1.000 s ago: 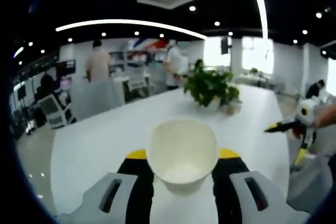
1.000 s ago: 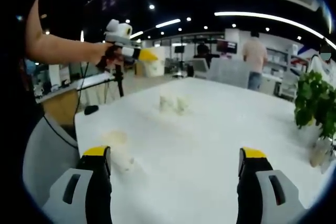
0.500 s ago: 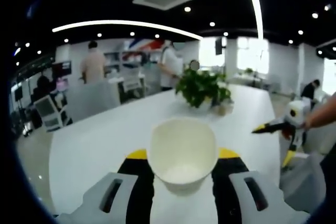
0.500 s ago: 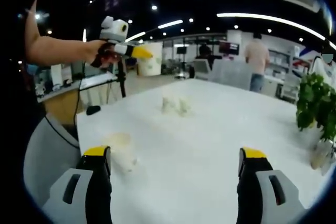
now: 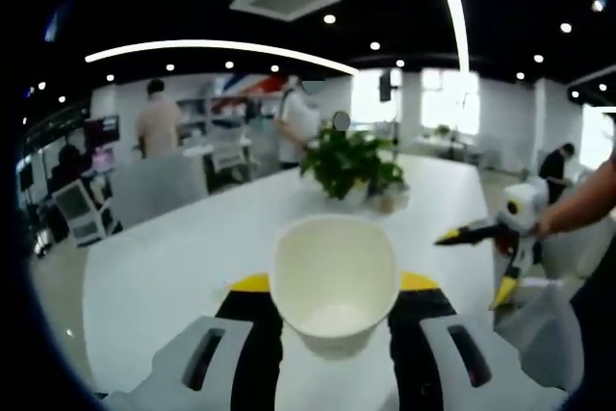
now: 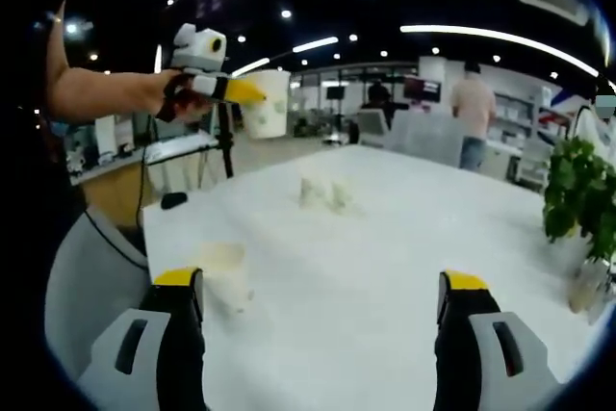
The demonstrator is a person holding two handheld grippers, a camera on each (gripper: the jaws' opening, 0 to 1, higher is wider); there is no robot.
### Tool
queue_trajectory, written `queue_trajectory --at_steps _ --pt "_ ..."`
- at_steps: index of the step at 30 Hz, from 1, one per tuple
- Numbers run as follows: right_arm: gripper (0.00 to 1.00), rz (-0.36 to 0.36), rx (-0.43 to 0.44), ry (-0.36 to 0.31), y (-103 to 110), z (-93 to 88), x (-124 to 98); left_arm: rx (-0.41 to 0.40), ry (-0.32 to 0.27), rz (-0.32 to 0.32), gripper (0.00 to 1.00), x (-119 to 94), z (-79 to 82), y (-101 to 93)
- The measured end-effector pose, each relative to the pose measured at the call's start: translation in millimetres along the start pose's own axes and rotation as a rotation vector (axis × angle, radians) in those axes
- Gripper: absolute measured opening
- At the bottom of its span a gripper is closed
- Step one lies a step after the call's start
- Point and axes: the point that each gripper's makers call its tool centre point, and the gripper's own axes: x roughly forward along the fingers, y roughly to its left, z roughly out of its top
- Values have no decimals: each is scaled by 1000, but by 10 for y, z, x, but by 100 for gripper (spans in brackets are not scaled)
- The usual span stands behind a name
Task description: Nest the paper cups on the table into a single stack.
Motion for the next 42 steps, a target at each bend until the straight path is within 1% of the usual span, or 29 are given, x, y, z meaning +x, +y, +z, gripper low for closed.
queue_trajectory --at_steps 13,24,30,34,42 --pt "100 6 -7 -2 38 14 -29 -16 -4 -27 41 -139 -17 -288" --pt "100 8 -7 -4 48 14 -49 -30 -13 -39 41 -219 -34 -467" --pt "100 7 -5 -2 45 -2 -46 -40 -5 -51 41 -240 -112 -574" --pt "100 6 -3 -2 31 -6 -40 -33 6 -61 41 -245 -149 -662" --pt "100 6 2 -2 29 -24 -25 10 21 -67 41 -243 -171 -821"
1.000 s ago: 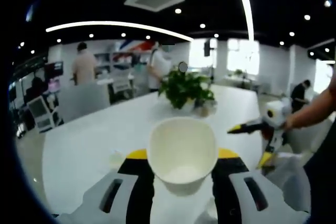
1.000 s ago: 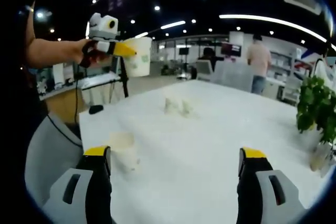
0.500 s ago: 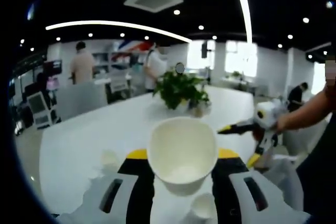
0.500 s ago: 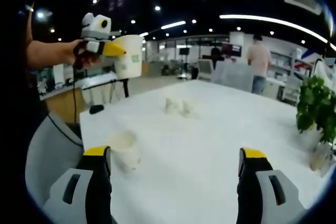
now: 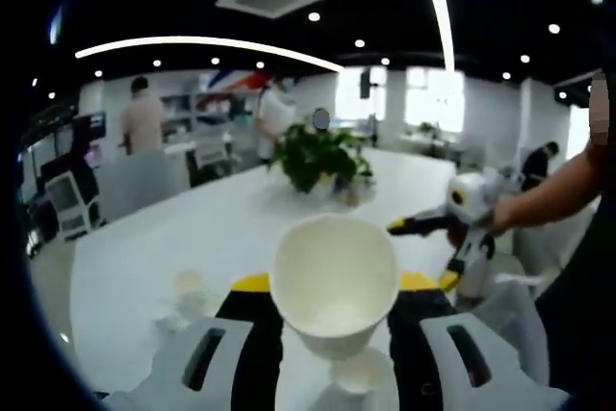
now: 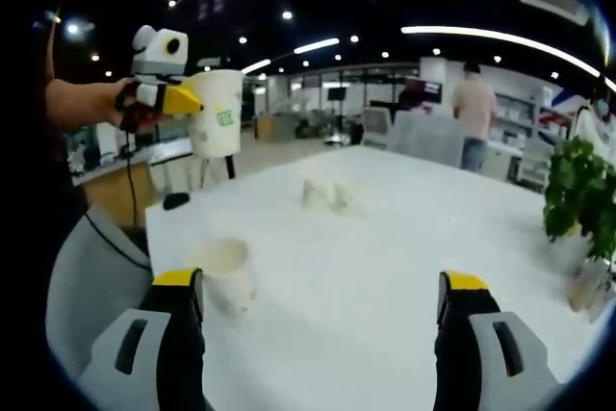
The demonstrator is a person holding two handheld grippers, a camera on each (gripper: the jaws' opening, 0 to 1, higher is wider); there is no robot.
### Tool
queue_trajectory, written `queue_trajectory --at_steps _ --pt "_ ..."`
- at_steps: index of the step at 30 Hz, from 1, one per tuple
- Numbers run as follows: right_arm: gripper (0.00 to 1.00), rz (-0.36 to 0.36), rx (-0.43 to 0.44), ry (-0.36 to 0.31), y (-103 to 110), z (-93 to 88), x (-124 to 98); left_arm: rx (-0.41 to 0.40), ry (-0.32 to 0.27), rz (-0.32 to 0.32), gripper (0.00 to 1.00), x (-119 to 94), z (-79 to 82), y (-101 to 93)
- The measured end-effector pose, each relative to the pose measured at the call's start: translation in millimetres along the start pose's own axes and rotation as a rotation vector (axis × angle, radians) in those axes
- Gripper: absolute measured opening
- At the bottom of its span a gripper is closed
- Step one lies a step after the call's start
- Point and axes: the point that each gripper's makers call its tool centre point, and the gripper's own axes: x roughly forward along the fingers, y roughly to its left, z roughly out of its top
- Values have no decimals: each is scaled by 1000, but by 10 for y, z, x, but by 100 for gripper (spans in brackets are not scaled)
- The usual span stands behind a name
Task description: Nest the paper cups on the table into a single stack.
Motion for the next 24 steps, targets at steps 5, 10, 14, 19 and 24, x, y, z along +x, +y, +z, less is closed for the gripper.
queue_trajectory --at_steps 5,10,14,19,24 --pt "100 1 3 2 -3 -16 8 11 7 -8 41 13 -26 -67" --pt "100 -2 8 3 -13 -26 9 8 4 -14 41 10 -43 -159" --pt "100 -1 13 5 -15 -44 21 12 2 -14 41 11 -56 -216" --pt "100 1 17 7 -5 -61 42 19 1 -12 41 16 -62 -246" --pt "100 3 22 8 2 -68 62 7 -5 -11 41 30 -65 -274"
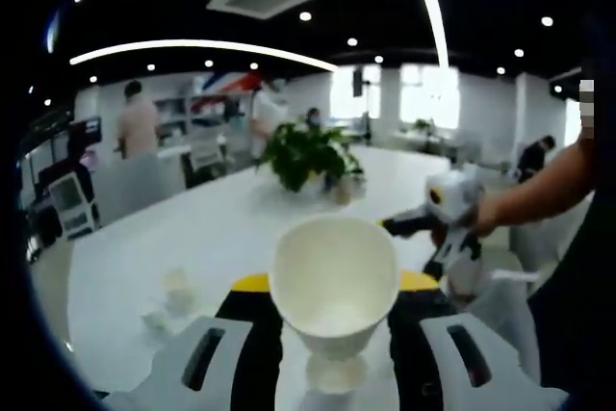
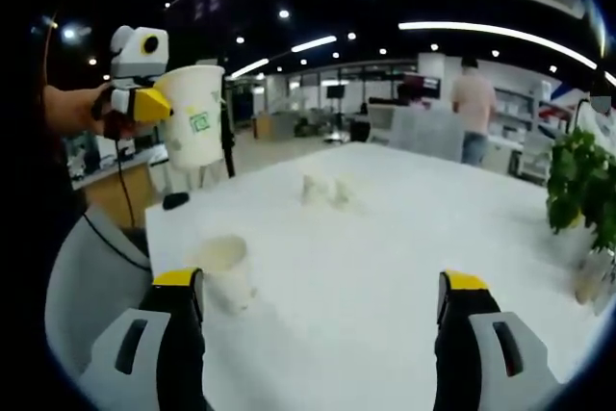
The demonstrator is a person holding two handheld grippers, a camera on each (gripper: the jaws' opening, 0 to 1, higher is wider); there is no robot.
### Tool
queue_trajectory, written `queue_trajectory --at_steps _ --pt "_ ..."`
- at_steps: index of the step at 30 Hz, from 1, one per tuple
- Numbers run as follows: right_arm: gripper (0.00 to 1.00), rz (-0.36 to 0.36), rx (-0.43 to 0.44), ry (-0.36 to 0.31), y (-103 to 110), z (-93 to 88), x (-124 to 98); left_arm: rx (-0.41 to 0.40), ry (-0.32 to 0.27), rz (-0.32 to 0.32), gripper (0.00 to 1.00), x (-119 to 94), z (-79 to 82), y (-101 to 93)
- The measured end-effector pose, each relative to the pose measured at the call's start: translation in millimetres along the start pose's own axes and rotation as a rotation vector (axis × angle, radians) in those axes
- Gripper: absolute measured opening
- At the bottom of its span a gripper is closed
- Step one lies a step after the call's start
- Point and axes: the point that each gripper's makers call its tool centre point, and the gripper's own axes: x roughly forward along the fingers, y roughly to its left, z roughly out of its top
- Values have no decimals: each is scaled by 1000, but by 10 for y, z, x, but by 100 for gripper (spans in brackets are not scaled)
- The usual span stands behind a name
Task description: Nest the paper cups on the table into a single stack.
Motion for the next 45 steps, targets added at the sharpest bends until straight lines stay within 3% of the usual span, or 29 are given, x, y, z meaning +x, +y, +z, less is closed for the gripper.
queue_trajectory --at_steps 20,45 --pt "100 -4 12 1 -14 -48 5 16 -15 14 42 84 -84 -60" --pt "100 -4 22 9 -8 -101 -21 29 1 54 41 209 -507 -15"
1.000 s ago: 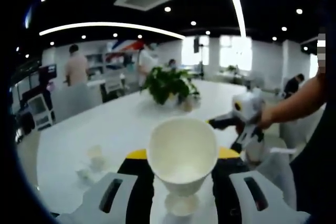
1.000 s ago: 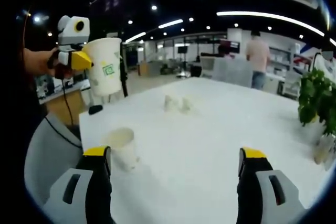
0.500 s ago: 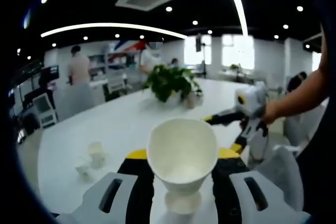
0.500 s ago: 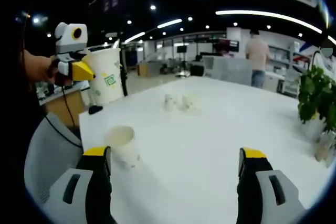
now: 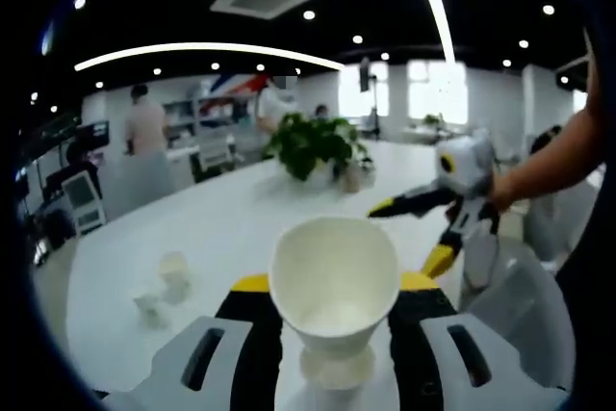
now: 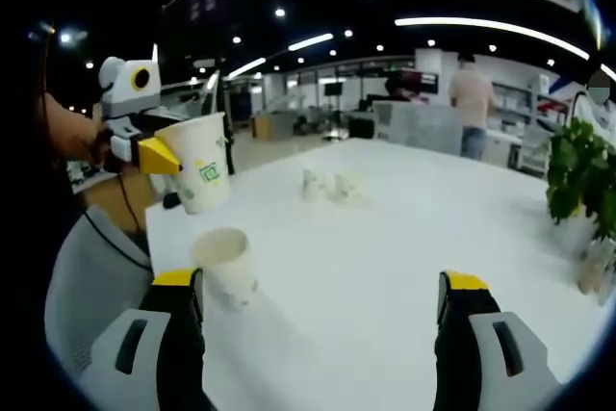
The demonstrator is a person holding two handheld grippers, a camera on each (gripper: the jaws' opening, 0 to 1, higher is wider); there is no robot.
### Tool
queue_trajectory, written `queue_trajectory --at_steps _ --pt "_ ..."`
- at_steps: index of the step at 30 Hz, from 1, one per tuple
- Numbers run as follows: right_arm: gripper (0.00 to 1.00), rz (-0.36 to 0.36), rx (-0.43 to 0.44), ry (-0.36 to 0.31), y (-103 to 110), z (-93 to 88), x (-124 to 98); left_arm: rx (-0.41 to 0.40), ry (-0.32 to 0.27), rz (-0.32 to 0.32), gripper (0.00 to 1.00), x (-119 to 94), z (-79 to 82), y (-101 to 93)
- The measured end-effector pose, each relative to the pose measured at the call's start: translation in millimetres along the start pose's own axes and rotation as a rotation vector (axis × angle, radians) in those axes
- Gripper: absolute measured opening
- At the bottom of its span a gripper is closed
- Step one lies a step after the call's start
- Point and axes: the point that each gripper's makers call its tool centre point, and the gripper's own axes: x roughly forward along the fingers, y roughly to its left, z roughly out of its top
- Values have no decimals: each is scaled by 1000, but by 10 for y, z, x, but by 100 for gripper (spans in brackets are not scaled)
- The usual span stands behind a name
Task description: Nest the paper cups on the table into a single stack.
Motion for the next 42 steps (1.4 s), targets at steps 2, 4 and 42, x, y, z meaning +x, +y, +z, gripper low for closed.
queue_trajectory --at_steps 2,4,42 --pt "100 -2 1 0 -7 -5 -6 -5 -2 1 41 14 -40 -2" --pt "100 -2 2 3 -8 -15 -12 -7 -3 3 42 30 -78 -3" --pt "100 -9 26 10 14 -111 -51 -17 114 -6 42 290 -953 -51"
